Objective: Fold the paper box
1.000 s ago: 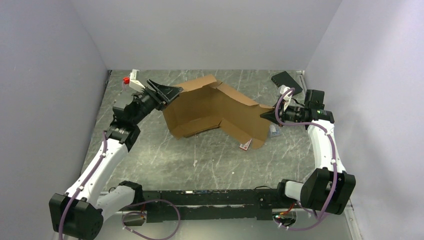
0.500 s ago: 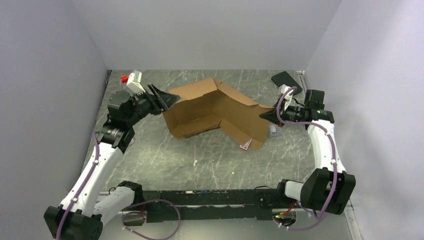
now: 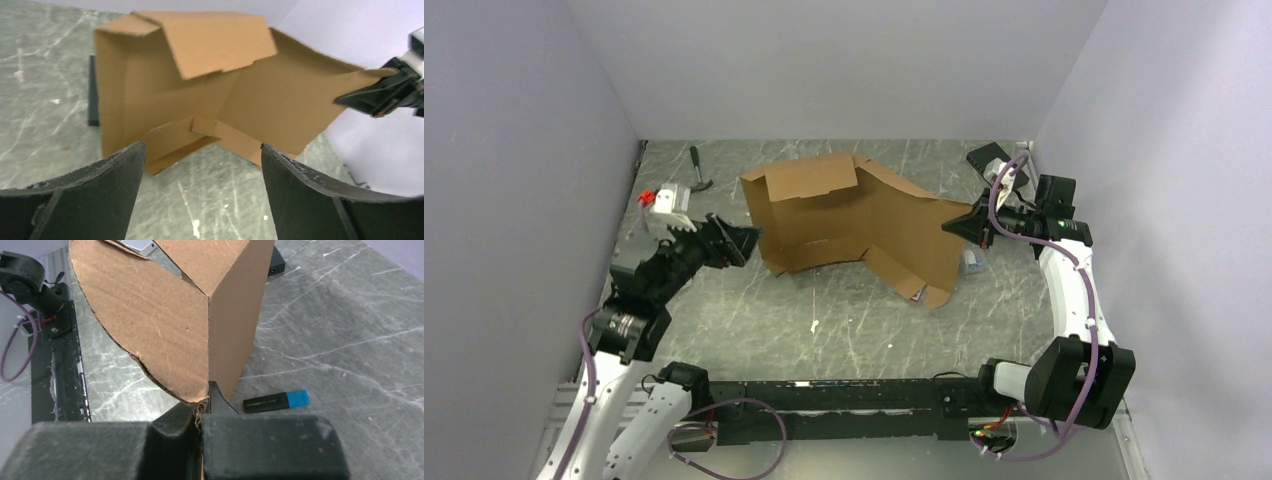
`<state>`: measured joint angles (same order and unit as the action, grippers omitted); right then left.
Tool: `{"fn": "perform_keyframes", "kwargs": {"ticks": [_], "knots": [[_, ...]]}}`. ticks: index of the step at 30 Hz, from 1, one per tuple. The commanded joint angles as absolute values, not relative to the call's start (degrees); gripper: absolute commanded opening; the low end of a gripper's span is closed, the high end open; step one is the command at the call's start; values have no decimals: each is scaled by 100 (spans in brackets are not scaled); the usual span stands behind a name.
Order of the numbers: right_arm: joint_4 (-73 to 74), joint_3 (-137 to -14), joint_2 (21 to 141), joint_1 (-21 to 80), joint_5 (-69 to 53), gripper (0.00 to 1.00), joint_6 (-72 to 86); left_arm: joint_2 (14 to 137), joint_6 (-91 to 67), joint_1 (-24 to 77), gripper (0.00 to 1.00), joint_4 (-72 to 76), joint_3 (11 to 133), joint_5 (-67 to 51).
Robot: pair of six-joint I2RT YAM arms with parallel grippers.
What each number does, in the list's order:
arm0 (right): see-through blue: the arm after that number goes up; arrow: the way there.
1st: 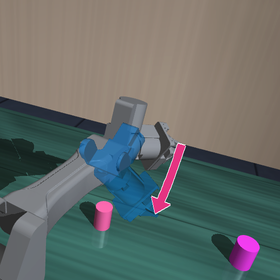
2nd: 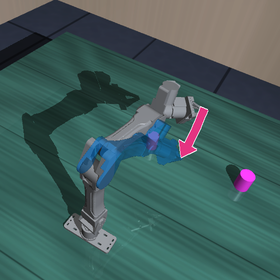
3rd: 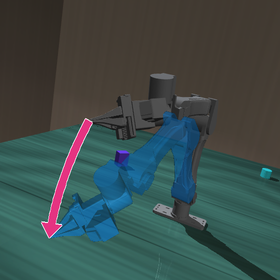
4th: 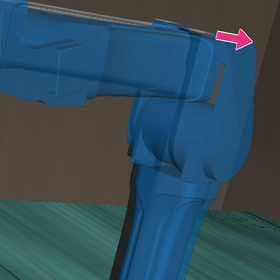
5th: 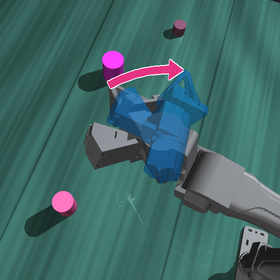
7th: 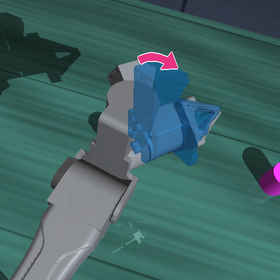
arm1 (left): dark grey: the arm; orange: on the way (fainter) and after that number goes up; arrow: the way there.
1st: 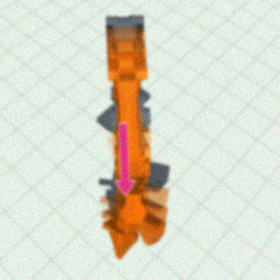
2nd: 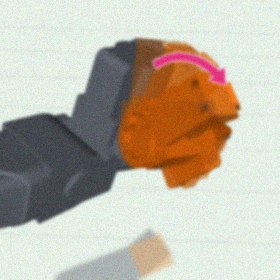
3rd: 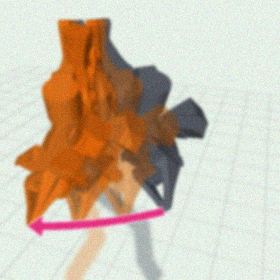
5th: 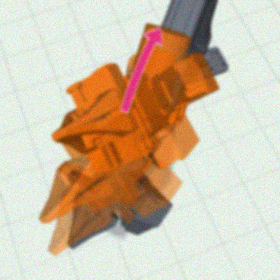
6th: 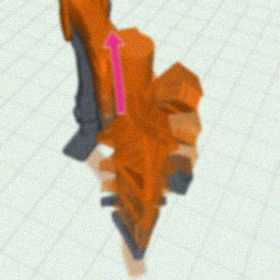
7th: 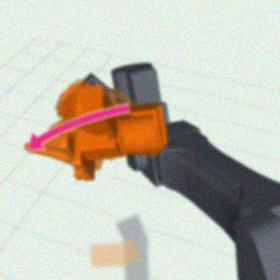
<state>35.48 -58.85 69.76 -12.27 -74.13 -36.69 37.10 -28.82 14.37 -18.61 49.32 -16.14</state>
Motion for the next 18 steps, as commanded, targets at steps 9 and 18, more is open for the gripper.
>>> {"fn": "perform_keyframes", "kwargs": {"ticks": [9, 18], "knots": [[3147, -6095, 7063, -1213, -8068, 0, -3195, 4089, -2225, 1415, 97, -743, 3984, -269], [3144, -6091, 7073, -1213, -8136, 0, -3195, 5520, -2083, 1382, 90, 350, 4190, -18]]}}
